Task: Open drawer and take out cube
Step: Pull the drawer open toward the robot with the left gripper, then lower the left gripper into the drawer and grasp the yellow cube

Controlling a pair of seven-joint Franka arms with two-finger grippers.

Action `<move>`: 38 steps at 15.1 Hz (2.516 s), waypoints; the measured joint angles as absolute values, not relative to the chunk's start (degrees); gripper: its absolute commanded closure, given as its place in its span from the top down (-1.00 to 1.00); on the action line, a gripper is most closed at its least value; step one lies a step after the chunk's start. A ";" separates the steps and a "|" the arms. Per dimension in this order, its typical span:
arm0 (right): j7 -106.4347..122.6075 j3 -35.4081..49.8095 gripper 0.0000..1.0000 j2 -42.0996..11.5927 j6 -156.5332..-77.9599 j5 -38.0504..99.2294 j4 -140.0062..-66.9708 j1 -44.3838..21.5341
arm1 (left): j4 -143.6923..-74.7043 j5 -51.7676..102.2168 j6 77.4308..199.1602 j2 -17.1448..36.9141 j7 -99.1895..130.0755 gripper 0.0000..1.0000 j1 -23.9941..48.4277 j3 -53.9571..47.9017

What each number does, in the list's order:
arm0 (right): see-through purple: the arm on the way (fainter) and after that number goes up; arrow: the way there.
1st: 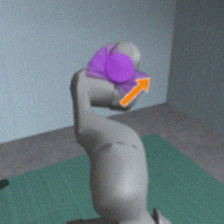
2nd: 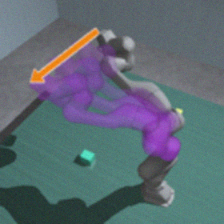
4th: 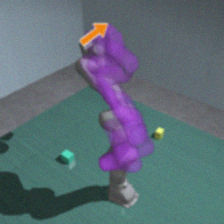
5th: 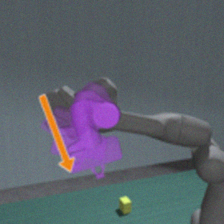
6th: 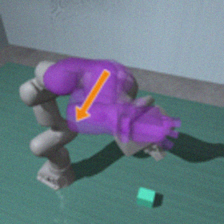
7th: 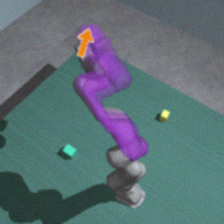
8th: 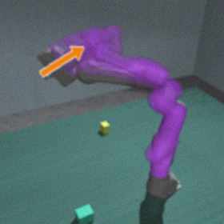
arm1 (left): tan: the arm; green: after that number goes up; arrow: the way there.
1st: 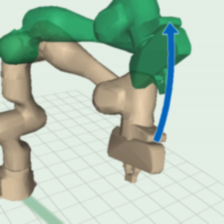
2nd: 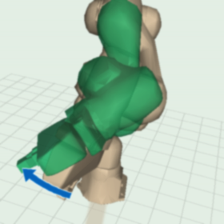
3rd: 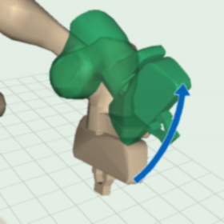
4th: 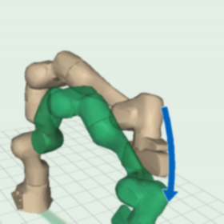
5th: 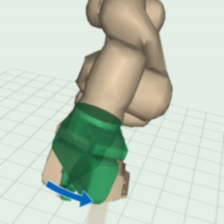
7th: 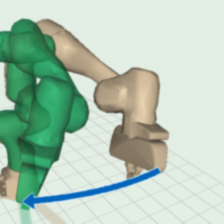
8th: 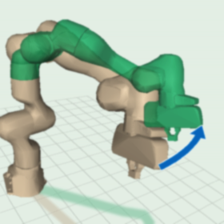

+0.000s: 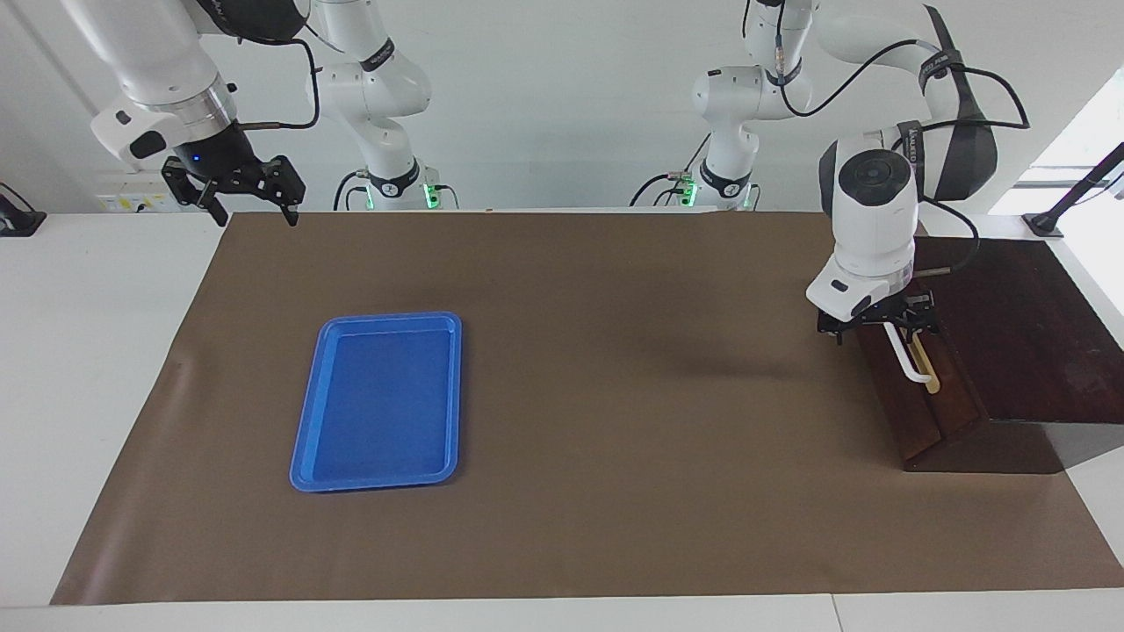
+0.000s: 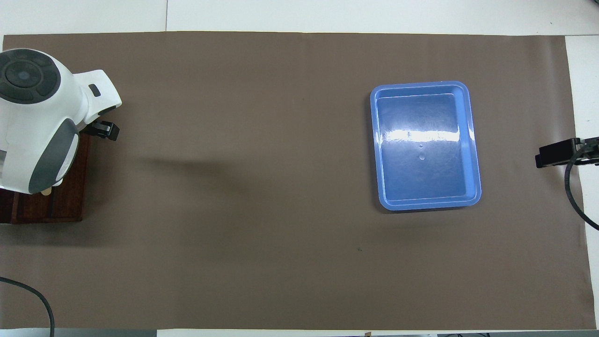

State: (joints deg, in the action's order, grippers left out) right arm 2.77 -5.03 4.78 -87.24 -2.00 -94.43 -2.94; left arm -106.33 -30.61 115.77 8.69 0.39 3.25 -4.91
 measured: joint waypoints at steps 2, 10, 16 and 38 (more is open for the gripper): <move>2.77 -5.03 1.00 4.78 -87.24 -2.00 -94.43 -2.94 | -107.81 -31.24 118.49 8.68 -2.18 1.00 0.74 -4.66; 2.77 -5.03 1.00 4.78 -87.24 -2.00 -94.43 -2.94 | -112.45 -31.24 123.42 8.55 -3.77 1.00 -1.51 -4.56; 2.77 -5.10 1.00 4.78 -87.24 -2.00 -94.43 -2.77 | -115.17 -31.24 126.74 8.51 -1.94 1.00 -1.60 -4.64; 2.77 -5.11 1.00 4.78 -87.24 -2.00 -94.43 -2.76 | -105.76 -16.99 115.38 9.58 21.67 1.00 11.80 -5.04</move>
